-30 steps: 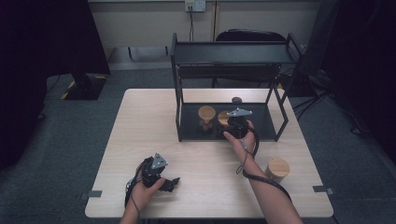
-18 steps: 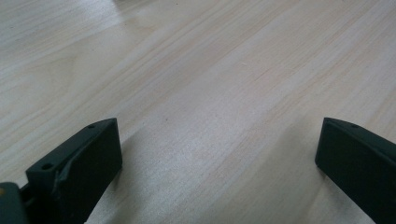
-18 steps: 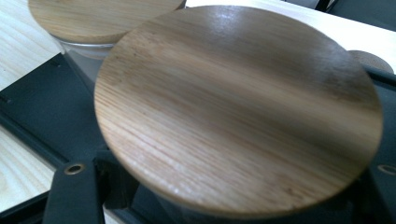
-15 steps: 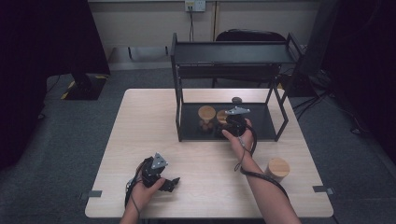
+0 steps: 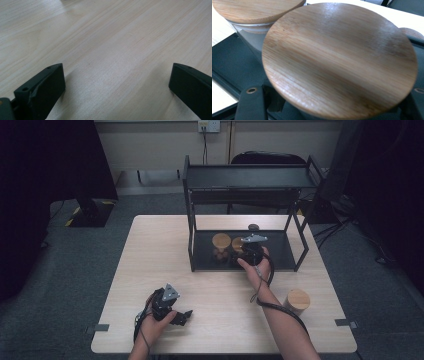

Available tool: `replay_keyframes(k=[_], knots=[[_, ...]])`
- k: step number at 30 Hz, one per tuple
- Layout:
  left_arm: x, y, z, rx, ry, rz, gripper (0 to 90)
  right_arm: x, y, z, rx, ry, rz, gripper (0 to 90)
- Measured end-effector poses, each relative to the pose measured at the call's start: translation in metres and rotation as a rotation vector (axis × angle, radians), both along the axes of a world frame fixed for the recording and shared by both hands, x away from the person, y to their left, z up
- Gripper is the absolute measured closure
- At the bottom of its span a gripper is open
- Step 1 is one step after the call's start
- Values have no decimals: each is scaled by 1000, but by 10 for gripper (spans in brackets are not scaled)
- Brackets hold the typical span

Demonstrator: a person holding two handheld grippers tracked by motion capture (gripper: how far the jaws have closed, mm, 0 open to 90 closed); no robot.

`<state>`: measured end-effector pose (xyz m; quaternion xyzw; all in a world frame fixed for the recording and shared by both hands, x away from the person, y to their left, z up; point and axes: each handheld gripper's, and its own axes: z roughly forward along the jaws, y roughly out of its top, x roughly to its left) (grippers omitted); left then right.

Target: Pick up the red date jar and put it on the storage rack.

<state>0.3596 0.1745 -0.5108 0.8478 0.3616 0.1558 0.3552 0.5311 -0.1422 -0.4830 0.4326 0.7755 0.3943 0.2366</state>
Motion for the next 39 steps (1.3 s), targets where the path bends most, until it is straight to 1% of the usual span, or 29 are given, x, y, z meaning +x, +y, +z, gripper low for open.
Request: replay_keyframes(k=[4, 15, 17, 18, 19, 21, 23, 24, 26, 30, 36, 39], knots=[[0, 0, 0, 0, 0, 0, 2, 1, -1, 0, -1, -3, 7, 254], [0, 0, 0, 0, 0, 0, 1, 2, 0, 1, -4, 6, 3, 252], [0, 0, 0, 0, 0, 0, 2, 2, -1, 2, -6, 7, 0, 220], [0, 0, 0, 0, 0, 0, 2, 2, -1, 2, -2, 11, -3, 189], [0, 0, 0, 0, 0, 0, 2, 2, -1, 3, 3, 22, -7, 171], [0, 0, 0, 0, 0, 0, 2, 1, -3, 4, 8, 27, -16, 136], [0, 0, 0, 0, 0, 0, 2, 1, -4, 4, 17, 38, -15, 114], [0, 0, 0, 0, 0, 0, 2, 1, -5, 5, 17, 36, -17, 101], [0, 0, 0, 0, 0, 0, 2, 0, -5, 6, 24, 38, -18, 87], [0, 0, 0, 0, 0, 0, 2, -3, -6, 10, 18, 43, -17, 72], [0, 0, 0, 0, 0, 0, 1, -11, -7, 14, 46, 45, -22, 33], [0, 0, 0, 0, 0, 0, 2, -15, -8, 15, 56, 47, -12, 24]])
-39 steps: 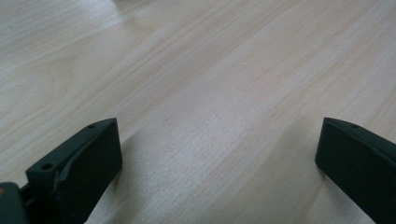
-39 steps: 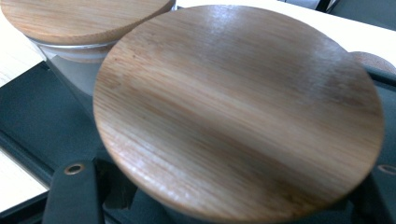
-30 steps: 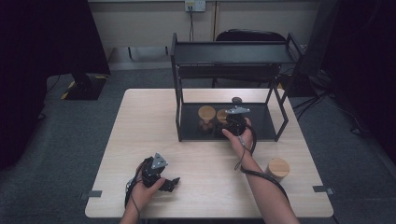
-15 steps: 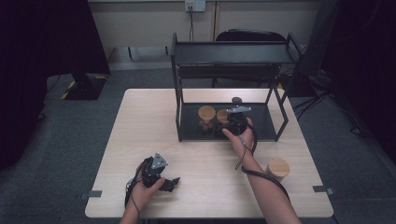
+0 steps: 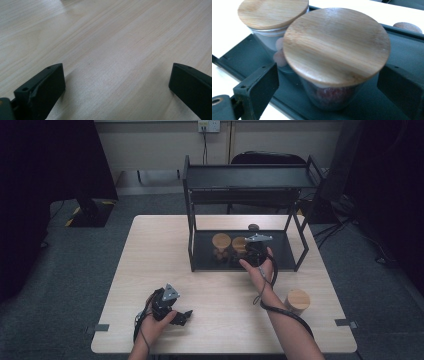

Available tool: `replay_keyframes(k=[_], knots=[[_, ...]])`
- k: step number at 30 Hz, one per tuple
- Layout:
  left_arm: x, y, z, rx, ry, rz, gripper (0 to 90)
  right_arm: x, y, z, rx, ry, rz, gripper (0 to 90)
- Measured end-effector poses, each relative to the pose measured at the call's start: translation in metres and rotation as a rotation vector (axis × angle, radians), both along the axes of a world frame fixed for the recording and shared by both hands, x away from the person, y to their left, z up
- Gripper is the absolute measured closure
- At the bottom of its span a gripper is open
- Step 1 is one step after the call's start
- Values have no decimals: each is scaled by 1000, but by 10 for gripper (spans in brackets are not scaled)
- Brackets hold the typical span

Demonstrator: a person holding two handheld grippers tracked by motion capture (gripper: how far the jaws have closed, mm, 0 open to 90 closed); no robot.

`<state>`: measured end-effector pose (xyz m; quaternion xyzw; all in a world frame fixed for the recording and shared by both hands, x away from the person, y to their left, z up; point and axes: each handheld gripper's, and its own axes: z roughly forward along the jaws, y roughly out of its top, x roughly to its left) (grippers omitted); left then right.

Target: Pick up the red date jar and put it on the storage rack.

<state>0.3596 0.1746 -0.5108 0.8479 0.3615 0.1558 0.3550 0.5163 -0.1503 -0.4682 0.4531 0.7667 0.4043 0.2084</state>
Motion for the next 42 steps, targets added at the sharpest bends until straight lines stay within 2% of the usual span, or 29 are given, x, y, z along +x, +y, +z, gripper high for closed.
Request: replay_keyframes(k=[8, 26, 42], knots=[[0, 0, 0, 0, 0, 0, 1, -10, -4, 0, 28, 10, 22, 14], [0, 0, 0, 0, 0, 0, 2, -42, -3, -8, 5, -2, 39, 16], [0, 0, 0, 0, 0, 0, 2, -69, -1, -2, 5, 35, 97, 25]])
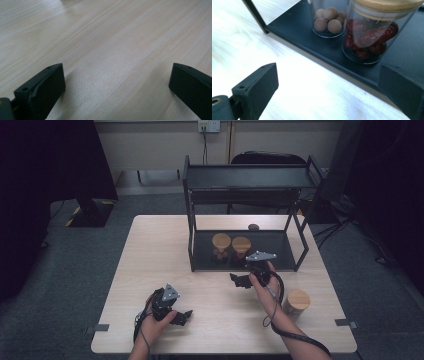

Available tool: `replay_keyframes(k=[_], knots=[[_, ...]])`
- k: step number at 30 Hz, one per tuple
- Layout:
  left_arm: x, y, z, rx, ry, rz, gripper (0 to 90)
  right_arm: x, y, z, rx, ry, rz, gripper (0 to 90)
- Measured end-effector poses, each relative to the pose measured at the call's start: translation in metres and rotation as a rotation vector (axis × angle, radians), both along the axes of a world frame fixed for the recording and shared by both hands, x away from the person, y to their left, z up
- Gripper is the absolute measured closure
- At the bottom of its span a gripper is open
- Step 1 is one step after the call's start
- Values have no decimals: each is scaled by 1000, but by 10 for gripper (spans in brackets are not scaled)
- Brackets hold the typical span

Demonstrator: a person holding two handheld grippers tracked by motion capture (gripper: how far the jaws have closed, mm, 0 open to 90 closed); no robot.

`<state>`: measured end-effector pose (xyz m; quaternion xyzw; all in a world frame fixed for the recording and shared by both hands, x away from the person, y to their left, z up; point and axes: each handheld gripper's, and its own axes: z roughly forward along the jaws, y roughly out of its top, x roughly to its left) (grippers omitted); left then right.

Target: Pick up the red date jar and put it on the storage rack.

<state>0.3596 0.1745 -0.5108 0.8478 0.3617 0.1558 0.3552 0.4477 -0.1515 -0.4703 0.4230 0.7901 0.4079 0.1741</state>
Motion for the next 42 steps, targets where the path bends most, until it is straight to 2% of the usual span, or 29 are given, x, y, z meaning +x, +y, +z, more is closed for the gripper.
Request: replay_keyframes(k=[14, 23, 28, 42], knots=[[0, 0, 0, 0, 0, 0, 2, -19, -8, 15, -4, -2, 31, 27], [0, 0, 0, 0, 0, 0, 1, -29, -18, 28, 12, 31, 39, 27], [0, 0, 0, 0, 0, 0, 2, -34, -23, 34, 8, 31, 37, 27], [0, 0, 0, 0, 0, 0, 2, -46, -40, 41, -7, 24, 39, 28]])
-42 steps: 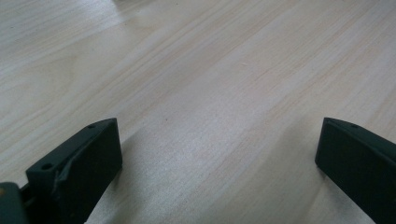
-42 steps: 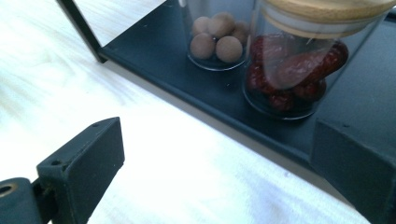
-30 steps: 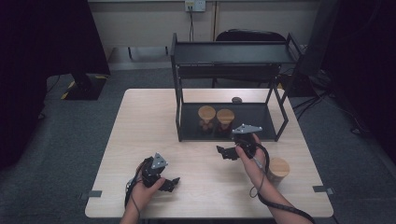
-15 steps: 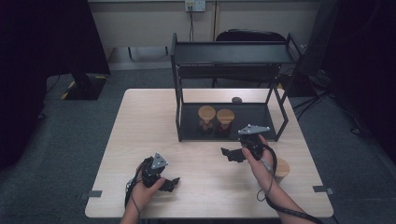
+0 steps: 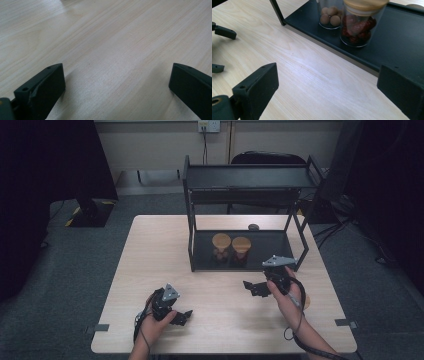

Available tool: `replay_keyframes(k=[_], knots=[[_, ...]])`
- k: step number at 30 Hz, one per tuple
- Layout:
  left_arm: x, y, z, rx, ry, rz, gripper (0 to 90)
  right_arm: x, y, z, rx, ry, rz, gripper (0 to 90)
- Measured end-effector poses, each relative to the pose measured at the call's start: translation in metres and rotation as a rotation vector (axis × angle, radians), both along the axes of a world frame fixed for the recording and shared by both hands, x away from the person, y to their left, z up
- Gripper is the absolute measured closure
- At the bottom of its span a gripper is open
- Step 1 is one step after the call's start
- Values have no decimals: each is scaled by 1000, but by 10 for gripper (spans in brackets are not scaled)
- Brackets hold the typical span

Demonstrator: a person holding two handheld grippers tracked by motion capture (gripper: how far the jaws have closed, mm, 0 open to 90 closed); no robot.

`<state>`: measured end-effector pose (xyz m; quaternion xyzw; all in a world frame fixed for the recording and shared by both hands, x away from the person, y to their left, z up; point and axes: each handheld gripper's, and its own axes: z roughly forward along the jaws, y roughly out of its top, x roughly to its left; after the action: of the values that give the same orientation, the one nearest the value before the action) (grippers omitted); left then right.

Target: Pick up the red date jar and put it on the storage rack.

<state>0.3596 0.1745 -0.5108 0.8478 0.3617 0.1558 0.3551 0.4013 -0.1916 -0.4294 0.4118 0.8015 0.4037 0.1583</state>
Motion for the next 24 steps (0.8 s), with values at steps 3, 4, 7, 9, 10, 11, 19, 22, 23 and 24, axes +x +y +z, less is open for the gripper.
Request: replay_keyframes(k=[3, 4, 7, 9, 10, 11, 19, 22, 23, 24], knots=[[0, 0, 0, 0, 0, 0, 2, -1, -6, -2, -3, -2, -5, 29], [0, 0, 0, 0, 0, 0, 2, -3, -9, -2, -6, -2, -5, 29], [0, 0, 0, 1, -1, -1, 1, -4, -12, -3, -13, -6, -6, 29], [0, 0, 0, 0, 0, 0, 2, -7, -15, -3, -12, -5, -4, 29], [0, 0, 0, 1, -1, -1, 2, -7, -15, -3, -12, -5, -4, 29], [0, 0, 0, 0, 0, 0, 2, -8, -16, -2, -13, -8, -2, 29], [0, 0, 0, 0, 0, 0, 2, -9, -27, 0, -16, -16, 2, 28], [0, 0, 0, 0, 0, 0, 2, -11, -33, 0, -16, -16, 4, 28], [0, 0, 0, 1, -1, -1, 2, -11, -34, -1, -15, -17, 5, 28], [0, 0, 0, 1, -1, 0, 2, -12, -36, -2, -15, -14, 5, 28]])
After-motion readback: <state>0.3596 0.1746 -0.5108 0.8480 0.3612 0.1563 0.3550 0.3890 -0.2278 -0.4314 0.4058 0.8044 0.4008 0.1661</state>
